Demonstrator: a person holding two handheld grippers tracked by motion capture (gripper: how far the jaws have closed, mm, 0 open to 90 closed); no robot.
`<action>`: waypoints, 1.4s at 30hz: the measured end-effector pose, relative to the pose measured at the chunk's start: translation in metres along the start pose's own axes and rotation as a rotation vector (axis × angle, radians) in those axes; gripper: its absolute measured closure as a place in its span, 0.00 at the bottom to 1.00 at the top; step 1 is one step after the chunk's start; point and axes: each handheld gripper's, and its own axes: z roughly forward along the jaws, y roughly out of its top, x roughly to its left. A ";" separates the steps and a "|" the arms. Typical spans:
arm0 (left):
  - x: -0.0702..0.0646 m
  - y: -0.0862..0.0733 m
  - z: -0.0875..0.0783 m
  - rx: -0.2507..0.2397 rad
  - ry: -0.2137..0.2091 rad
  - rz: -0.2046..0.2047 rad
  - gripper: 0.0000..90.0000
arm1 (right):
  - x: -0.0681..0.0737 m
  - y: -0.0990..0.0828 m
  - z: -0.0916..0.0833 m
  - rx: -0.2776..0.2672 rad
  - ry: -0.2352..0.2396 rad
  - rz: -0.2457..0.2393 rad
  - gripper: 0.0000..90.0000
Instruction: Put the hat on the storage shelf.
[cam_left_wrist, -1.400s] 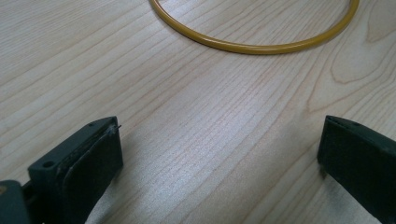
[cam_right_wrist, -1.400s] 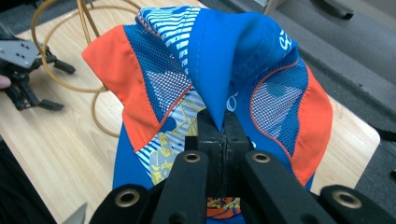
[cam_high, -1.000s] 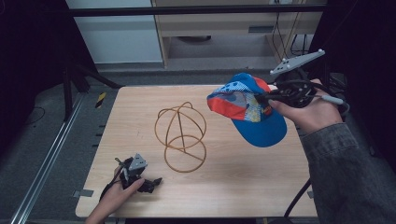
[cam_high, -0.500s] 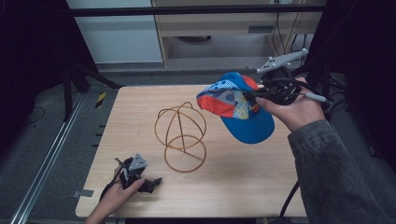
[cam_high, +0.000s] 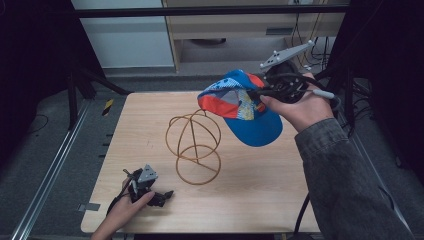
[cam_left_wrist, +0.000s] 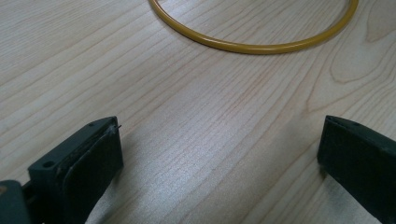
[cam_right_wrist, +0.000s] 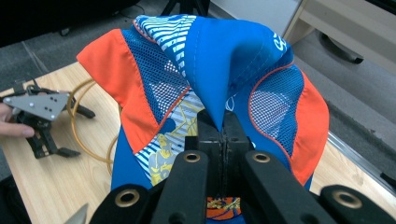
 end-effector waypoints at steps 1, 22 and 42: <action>0.000 0.000 0.000 0.000 0.000 0.000 0.00 | 0.001 0.001 0.001 -0.004 0.001 0.000 1.00; 0.000 0.000 0.000 -0.002 0.002 0.001 0.00 | 0.026 0.041 0.039 -0.028 0.077 -0.042 1.00; 0.000 0.000 0.000 -0.002 0.001 0.002 0.00 | 0.054 0.070 0.086 0.042 0.146 -0.119 1.00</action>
